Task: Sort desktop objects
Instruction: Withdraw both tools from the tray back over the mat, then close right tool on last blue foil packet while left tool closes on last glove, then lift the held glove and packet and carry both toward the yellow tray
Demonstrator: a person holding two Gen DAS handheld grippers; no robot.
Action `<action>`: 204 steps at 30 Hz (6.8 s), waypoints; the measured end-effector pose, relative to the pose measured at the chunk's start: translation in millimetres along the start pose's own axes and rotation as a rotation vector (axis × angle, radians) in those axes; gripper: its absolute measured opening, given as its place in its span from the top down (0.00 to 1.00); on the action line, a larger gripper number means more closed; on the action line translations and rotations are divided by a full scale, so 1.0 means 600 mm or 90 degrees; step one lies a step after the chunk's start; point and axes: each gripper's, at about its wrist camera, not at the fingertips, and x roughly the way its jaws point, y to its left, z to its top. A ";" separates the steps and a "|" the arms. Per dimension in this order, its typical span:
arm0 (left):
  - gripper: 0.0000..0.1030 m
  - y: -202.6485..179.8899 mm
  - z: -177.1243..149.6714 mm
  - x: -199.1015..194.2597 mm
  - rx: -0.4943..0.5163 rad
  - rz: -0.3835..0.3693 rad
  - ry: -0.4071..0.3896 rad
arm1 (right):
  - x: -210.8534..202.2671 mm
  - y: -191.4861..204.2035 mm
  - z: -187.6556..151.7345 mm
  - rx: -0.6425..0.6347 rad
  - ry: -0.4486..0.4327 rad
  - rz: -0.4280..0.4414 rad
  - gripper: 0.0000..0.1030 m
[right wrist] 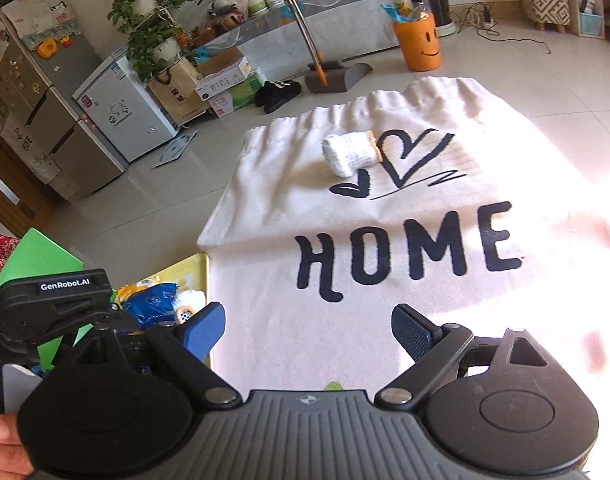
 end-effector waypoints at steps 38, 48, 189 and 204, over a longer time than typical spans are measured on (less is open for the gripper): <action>0.01 -0.194 -0.033 0.040 0.153 -0.129 0.005 | 0.111 -0.136 -0.056 -0.012 0.211 -0.222 0.11; 0.01 -0.231 -0.048 0.097 0.180 -0.090 0.000 | 0.124 -0.180 -0.029 0.114 0.237 -0.139 0.11; 0.00 -0.246 -0.089 0.237 0.315 -0.017 0.178 | 0.140 -0.123 -0.102 -0.236 0.218 -0.156 0.04; 0.38 -0.289 -0.104 0.207 0.342 -0.031 0.146 | 0.115 -0.154 -0.083 -0.182 0.189 -0.130 0.30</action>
